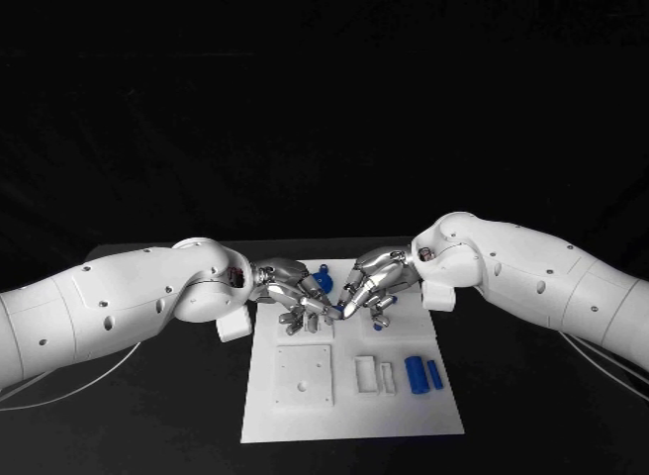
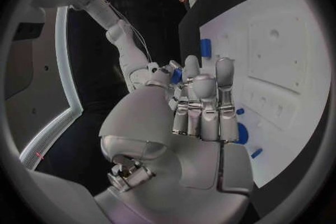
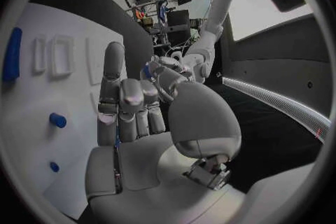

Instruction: Assemble the parts on the task board

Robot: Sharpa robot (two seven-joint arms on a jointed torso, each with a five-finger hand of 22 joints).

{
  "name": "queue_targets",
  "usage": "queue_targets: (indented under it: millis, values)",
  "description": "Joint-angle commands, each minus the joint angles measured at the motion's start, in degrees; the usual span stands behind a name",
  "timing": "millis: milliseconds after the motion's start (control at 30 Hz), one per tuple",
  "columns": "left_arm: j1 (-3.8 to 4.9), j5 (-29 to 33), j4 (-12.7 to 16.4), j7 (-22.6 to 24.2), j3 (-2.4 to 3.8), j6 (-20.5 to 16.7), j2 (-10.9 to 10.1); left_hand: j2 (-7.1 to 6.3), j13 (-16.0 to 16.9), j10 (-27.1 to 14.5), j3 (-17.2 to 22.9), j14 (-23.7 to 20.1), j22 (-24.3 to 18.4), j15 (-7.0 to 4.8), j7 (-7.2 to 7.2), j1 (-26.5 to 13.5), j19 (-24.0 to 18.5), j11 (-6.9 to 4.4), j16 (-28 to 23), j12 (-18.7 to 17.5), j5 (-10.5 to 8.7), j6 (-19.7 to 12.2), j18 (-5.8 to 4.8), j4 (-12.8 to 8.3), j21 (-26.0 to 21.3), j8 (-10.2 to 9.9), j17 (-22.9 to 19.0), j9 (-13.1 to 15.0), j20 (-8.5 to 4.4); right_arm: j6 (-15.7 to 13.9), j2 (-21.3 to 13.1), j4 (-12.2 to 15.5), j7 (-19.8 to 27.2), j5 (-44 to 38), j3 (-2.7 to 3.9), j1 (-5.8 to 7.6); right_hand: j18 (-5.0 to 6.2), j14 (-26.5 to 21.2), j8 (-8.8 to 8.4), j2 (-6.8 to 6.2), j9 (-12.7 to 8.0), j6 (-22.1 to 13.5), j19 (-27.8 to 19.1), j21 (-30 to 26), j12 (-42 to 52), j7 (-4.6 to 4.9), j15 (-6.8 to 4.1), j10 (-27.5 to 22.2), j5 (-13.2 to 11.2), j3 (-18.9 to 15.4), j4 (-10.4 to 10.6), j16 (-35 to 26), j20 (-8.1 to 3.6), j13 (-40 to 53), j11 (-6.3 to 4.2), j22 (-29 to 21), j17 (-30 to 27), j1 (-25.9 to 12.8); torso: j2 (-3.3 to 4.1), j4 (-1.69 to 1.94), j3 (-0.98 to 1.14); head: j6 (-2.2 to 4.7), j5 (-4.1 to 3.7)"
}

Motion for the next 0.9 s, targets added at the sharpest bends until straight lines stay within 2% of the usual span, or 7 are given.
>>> queue_targets:
  millis: [33, 167, 333, 433, 900]
  values:
    - [-0.03, 0.3, 0.3, 0.8, 0.07, -1.8, 0.3, -0.04, -0.1, -0.5, -0.5, -0.4, 0.1, 0.08, 0.17, -0.8, -0.2, 0.05, 0.2, -0.3, -0.43, -0.5, -0.21, 0.2, 0.1, -0.2, -0.1, -0.2, 0.27, 0.1, 0.3, 0.2, 1.1, 0.8, 0.01, -0.13, 0.56, -0.5, 0.38, 0.18, 0.1, 0.9, 0.2, -0.4, 0.3, -0.19, -0.05, 0.0, 0.5, 0.3, -0.2, 0.1, 0.07, 0.1, -0.08, 0.1, 0.1, -0.1, -0.01, 0.01, 0.0, -0.04, -0.07]
    - [-0.05, 0.3, 0.3, 0.9, 0.07, -2.1, 0.3, -0.03, -0.2, -0.6, -0.7, -0.5, 0.1, 0.12, 0.21, -0.9, -0.2, 0.09, 0.2, -0.4, -0.5, -0.5, -0.18, 0.5, 0.1, -0.2, -0.1, -0.3, 0.33, -0.8, 0.3, 0.0, 1.3, 0.9, -0.01, -0.25, 0.56, -0.5, 0.38, 0.14, 0.1, 0.9, 0.2, -0.4, 0.3, -0.18, -0.06, 0.0, 0.6, 0.3, -0.2, 0.0, 0.07, 0.1, -0.09, 0.2, 0.1, -0.1, 0.0, 0.04, 0.0, -0.01, -0.09]
    - [-0.06, 0.3, 0.3, 0.8, 0.07, -2.7, 0.4, 0.13, -0.5, -0.5, -0.7, -0.5, 0.2, 0.15, 0.24, -0.6, -0.2, 0.12, 0.4, -0.5, -0.47, -0.6, -0.13, 0.9, 0.1, -0.2, -0.3, -0.8, 0.38, -3.5, 0.3, 0.0, 2.1, 0.9, -0.43, -0.32, 0.67, -0.4, 0.38, -0.04, 0.1, 1.0, 0.3, -0.4, 0.5, -0.23, -0.1, 0.1, 1.8, 0.5, -0.2, 0.2, 0.03, 0.2, -0.13, 0.3, 0.2, -0.4, -0.03, 0.05, -0.01, 0.02, -0.02]
    - [-0.06, 0.4, 0.3, 0.8, 0.07, -2.9, 0.4, 0.33, -0.5, -0.5, -0.6, -0.5, 0.2, 0.15, 0.22, -0.5, -0.3, 0.11, 0.4, -0.5, -0.37, -0.6, -0.14, 0.9, 0.0, -0.2, -0.3, -0.8, 0.38, -4.1, 0.2, 0.0, 2.2, 0.9, -0.58, -0.34, 0.68, -0.4, 0.38, -0.05, 0.1, 1.0, 0.3, -0.5, 0.5, -0.24, -0.1, 0.1, 1.8, 0.5, -0.2, 0.2, 0.04, 0.2, -0.13, 0.4, 0.3, -0.4, -0.01, 0.0, -0.02, -0.03, -0.03]
    - [-0.12, 0.8, 0.0, 0.6, 0.06, -3.5, 0.4, 0.86, -0.7, -0.5, -0.4, -0.7, 0.3, 0.19, 0.27, -0.6, -0.3, 0.15, 0.5, -0.6, -0.18, -0.8, -0.14, 1.5, 0.0, -0.1, -0.4, -1.1, 0.41, -4.1, 0.3, -0.3, 2.2, 1.0, -0.77, -0.39, 0.71, -0.4, 0.37, -0.08, 0.1, 1.1, 0.3, -0.5, 0.4, -0.24, -0.11, 0.1, 1.8, 0.5, -0.2, 0.3, 0.04, 0.2, -0.14, 0.4, 0.3, -0.4, 0.02, 0.03, -0.02, -0.07, 0.0]
